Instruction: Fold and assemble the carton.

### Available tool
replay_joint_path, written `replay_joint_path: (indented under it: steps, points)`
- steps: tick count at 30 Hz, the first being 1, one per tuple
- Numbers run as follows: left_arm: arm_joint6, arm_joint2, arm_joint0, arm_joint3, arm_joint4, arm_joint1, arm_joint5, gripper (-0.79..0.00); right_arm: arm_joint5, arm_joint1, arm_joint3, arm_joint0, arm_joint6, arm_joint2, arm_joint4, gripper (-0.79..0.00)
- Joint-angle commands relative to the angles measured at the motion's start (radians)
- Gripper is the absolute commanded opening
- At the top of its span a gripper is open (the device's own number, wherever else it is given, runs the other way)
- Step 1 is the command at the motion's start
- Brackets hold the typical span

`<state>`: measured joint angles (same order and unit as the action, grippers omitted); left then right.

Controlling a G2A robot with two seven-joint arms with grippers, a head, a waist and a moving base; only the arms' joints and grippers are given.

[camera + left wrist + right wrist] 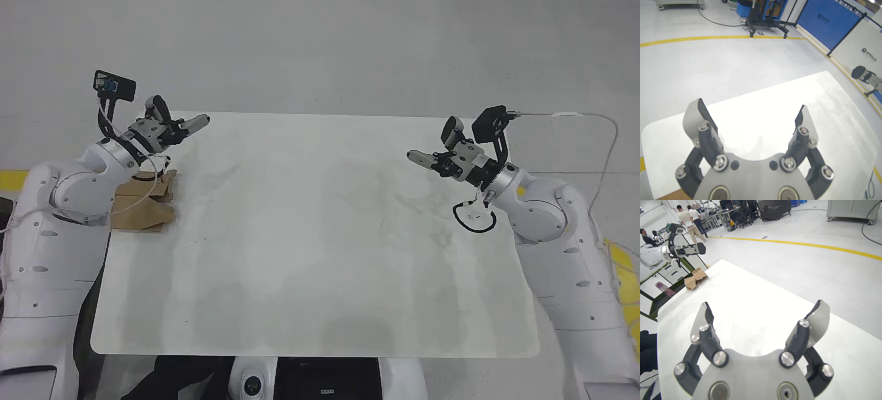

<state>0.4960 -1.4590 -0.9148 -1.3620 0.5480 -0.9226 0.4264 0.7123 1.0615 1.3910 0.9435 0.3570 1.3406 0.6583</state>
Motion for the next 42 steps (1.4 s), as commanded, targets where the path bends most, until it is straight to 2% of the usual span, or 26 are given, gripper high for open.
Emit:
replay_joint_path:
  steps: [1,7,9,15,21,29,36,42]
  points:
    - [0.012,-0.022,0.000,0.008,-0.020,0.003,-0.035,0.000,0.000,0.000,0.000,0.000,0.000,0.000,0.000,0.000]
    - [0.121,-0.125,0.011,0.077,-0.225,0.013,-0.136,0.000,0.000,0.000,0.000,0.000,0.000,0.000,0.000,0.000]
    - [0.131,-0.158,0.019,0.101,-0.246,0.018,-0.175,0.000,0.000,0.000,0.000,0.000,0.000,0.000,0.000,0.000]
    - [0.172,-0.232,0.034,0.159,-0.311,0.031,-0.216,0.000,0.000,0.000,0.000,0.000,0.000,0.000,0.000,0.000]
    - [0.223,-0.292,0.043,0.206,-0.349,0.047,-0.218,0.000,0.000,0.000,0.000,0.000,0.000,0.000,0.000,0.000]
    - [0.198,-0.371,0.021,0.273,-0.320,0.070,-0.181,0.000,0.000,0.000,0.000,0.000,0.000,0.000,0.000,0.000]
    - [0.181,-0.411,-0.012,0.359,-0.257,0.089,-0.193,0.000,0.000,0.000,0.000,0.000,0.000,0.000,0.000,0.000]
    - [0.192,-0.423,-0.046,0.406,-0.278,0.094,-0.203,0.000,0.000,0.000,0.000,0.000,0.000,0.000,0.000,0.000]
